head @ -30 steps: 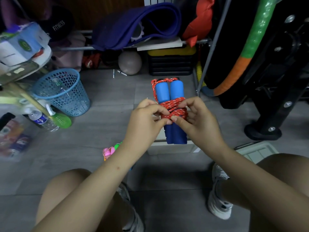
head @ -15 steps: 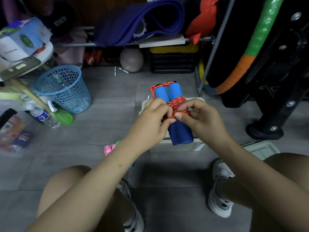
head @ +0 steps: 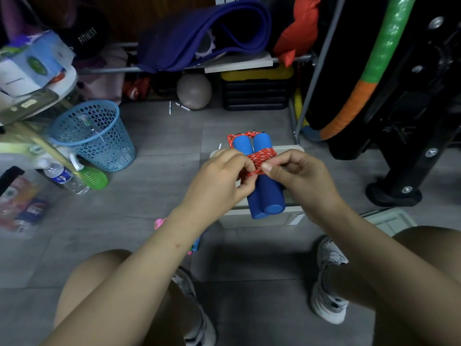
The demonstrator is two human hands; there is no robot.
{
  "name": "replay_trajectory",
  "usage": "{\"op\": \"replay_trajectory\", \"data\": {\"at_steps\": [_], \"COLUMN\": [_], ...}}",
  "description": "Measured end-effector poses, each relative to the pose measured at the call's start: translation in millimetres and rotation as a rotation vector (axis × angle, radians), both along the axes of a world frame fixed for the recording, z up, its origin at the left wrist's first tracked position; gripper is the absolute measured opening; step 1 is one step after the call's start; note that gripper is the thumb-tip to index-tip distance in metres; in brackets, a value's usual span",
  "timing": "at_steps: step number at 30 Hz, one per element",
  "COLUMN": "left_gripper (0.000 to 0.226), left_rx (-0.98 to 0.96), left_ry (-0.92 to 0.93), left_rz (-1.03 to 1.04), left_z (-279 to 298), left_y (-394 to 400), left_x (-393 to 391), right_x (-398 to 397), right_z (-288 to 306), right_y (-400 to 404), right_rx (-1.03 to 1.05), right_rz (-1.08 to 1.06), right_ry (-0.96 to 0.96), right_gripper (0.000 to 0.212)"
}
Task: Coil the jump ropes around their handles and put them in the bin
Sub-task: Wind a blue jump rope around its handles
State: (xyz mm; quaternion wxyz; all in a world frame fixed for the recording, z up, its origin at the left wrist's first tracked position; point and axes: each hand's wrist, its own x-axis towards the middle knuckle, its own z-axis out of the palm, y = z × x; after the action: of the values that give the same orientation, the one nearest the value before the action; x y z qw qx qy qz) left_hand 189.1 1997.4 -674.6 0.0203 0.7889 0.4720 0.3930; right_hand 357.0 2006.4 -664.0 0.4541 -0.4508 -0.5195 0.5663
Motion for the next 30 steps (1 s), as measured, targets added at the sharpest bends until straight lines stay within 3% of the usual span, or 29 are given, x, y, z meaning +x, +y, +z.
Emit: {"op": "replay_trajectory", "data": {"at_steps": [2,4,8,11,16,18,21,23,26,30], "left_gripper": [0.014,0.014,0.009,0.026,0.037,0.031,0.018,0.017,0.031,0.027], "left_rx": [0.082,0.053,-0.256,-0.419,-0.491,-0.506,-0.373,-0.335,-0.397,-0.474], "left_ry": [-0.019,-0.172,-0.529,-0.673,-0.621,-0.567,-0.337,-0.280,-0.411,-0.613], "left_rz": [0.034,0.036,0.001,0.022,0.056,0.062,0.056,0.030,0.065,0.086], "left_z": [-3.1,-3.4,5.4,11.4,13.8,11.2,9.0,8.1,4.8,2.1], "left_y": [-0.1,-2.5,-5.5,-7.3,-6.3,-7.9,-11.6,-12.1,-9.8,-4.4], "left_x": [2.6,6.4,6.5,8.3,3.2,2.4,2.3,3.4,3.5,-1.0], "right_x": [-0.9,0.0,4.3,3.6,1.1,0.4,0.2,-1.2,-5.8,-4.7], "right_z": [2.0,3.4,1.5,0.5,-3.6,-3.3,-4.3,-9.0,-16.6,-19.8], "right_y": [-1.5,-2.0,-2.3,-2.3,-4.0,-4.5,-3.0,-2.3,-3.4,1.4], "right_rx": [0.010,0.021,0.006,0.018,0.082,0.134,0.138,0.160,0.177,0.055], "right_rz": [-0.003,-0.021,-0.034,-0.016,0.086,0.129,0.222,0.216,0.203,0.116], "right_ry": [0.026,0.062,0.090,0.079,0.042,-0.009,0.001,-0.083,-0.172,-0.015], "right_gripper": [0.017,0.017,0.004,0.005,0.012,0.013,0.014,0.020,0.021,0.020]}}
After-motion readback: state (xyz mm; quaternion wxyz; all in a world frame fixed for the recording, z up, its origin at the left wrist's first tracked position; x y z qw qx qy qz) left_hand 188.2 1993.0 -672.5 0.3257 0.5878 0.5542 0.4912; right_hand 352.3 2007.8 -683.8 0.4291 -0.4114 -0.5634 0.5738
